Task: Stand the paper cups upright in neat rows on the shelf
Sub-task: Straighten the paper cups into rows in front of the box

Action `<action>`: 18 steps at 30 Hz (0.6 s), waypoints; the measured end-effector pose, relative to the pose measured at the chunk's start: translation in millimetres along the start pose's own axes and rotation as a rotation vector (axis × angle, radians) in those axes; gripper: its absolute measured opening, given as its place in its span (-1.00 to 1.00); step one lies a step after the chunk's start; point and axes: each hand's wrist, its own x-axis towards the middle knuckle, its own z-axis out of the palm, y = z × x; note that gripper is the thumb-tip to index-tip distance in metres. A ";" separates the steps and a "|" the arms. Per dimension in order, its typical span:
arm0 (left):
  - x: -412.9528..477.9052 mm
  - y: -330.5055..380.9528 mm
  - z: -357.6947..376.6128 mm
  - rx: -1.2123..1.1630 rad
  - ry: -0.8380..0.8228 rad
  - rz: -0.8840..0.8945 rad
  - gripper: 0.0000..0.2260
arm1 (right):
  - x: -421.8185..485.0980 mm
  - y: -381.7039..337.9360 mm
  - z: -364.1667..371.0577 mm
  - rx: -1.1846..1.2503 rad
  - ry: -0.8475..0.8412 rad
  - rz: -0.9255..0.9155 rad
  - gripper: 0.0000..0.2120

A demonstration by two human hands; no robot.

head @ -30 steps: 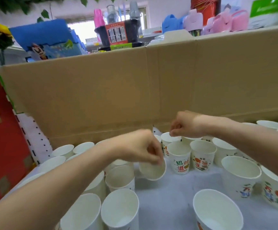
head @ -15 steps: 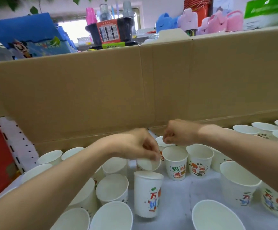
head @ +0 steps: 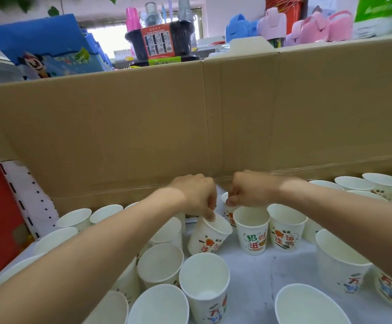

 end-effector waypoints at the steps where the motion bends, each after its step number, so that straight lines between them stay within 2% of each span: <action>1: -0.6 -2.8 0.1 -0.025 -0.024 0.015 -0.90 | -0.3 0.3 -0.2 0.000 -0.001 -0.005 -0.69; 3: -0.8 -6.0 1.6 -0.090 -0.037 0.067 -0.91 | -0.8 0.4 -0.6 -0.003 0.001 -0.014 -0.71; 8: 1.5 -5.5 8.3 -0.159 0.066 0.186 -0.87 | -1.7 1.7 -1.4 -0.016 -0.002 -0.004 -0.71; 12: -0.5 -11.5 8.4 -0.162 0.176 0.179 -0.89 | -3.6 1.3 -1.6 -0.006 -0.013 0.027 -0.71; 14: -7.0 -11.5 3.1 -0.247 0.205 0.172 -0.98 | -5.5 -0.6 -1.7 -0.004 -0.020 0.037 -0.71; 16: -16.1 -8.0 -5.1 -0.270 0.153 0.125 -0.78 | -6.3 -2.6 -0.8 -0.011 -0.018 0.038 -0.70; 18: -25.2 -4.9 -12.5 -0.190 0.038 0.070 -0.69 | -5.7 -3.5 0.1 -0.010 -0.004 0.043 -0.68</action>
